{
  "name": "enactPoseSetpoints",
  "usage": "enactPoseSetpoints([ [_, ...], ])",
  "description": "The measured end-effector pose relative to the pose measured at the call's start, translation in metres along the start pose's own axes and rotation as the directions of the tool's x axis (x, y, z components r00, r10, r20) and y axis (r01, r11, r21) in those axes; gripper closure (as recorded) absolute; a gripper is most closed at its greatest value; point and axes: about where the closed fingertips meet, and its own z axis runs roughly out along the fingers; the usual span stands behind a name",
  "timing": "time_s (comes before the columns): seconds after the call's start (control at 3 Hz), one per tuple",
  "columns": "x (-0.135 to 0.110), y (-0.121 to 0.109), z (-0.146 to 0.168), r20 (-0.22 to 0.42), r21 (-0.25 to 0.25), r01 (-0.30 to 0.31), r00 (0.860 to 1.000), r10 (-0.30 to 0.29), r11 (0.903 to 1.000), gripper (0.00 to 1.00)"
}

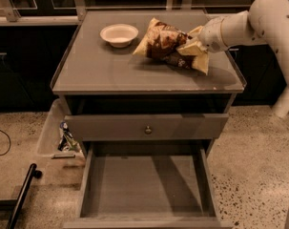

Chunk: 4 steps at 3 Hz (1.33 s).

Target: Pick brown chip bag from middle drawer and place on counter

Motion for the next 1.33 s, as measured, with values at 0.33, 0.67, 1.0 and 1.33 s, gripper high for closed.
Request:
enactPoseSetpoints([
  [0.33,0.0003,0.0007,0.0003,0.0,-0.004,0.0,1.0,0.0,1.0,0.81],
  [0.67,0.0003,0.0007,0.0003,0.0,-0.004,0.0,1.0,0.0,1.0,0.58],
  [1.0,0.0003,0.0007,0.0004,0.0,-0.004,0.0,1.0,0.0,1.0,0.34],
  [1.33,0.0003,0.0007,0.0004,0.0,-0.004,0.0,1.0,0.0,1.0,0.11],
])
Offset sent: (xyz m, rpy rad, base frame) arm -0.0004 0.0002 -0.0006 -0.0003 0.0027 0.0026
